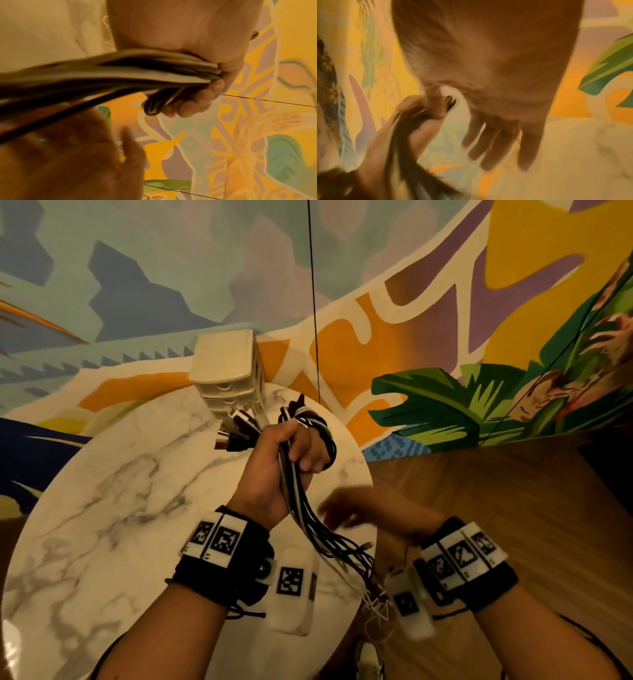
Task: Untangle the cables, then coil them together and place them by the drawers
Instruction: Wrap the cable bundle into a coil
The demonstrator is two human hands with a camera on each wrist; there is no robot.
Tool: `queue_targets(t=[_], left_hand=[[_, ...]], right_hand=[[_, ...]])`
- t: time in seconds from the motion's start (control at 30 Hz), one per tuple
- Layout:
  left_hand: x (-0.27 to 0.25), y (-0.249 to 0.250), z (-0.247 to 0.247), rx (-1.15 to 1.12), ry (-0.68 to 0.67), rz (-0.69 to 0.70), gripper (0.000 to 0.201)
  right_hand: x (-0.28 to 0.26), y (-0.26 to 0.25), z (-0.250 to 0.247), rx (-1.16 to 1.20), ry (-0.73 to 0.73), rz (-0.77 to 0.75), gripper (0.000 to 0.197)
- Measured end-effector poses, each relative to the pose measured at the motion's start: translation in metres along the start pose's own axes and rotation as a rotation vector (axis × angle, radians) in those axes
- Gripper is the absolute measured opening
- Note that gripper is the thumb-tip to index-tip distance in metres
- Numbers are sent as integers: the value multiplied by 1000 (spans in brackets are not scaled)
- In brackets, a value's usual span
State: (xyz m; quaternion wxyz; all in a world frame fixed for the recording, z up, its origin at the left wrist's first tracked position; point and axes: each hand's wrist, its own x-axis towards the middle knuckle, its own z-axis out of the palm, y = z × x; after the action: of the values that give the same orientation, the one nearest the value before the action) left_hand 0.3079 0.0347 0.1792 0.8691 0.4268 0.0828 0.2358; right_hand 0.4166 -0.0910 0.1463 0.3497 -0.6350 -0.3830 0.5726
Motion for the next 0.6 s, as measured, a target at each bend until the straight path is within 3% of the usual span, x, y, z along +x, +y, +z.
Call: queue_targets(t=[0.07, 0.1, 0.17, 0.23, 0.37, 0.43, 0.53, 0.6], left_hand=[[-5, 0, 0, -46, -75, -69, 38], [-7, -2, 2, -57, -100, -100, 38], [-10, -5, 6, -81, -159, -159, 38], [-11, -5, 8, -84, -194, -216, 39], [-12, 0, 1, 88, -86, -299, 45], [-11, 1, 0, 163, -19, -321, 45], [-11, 0, 1, 264, 54, -349, 43], [-13, -4, 1, 271, 82, -362, 42]], right_hand=[[6, -9, -17, 267, 264, -90, 48], [10, -17, -21, 352, 323, -142, 52], [20, -35, -23, 457, 273, -239, 59], [26, -47, -17, 536, 220, -225, 52], [28, -53, -11, 586, 222, -156, 32], [27, -56, -8, 480, 291, -135, 37], [29, -61, 1, -7, 462, -244, 49], [30, -62, 5, -192, 519, -300, 47]])
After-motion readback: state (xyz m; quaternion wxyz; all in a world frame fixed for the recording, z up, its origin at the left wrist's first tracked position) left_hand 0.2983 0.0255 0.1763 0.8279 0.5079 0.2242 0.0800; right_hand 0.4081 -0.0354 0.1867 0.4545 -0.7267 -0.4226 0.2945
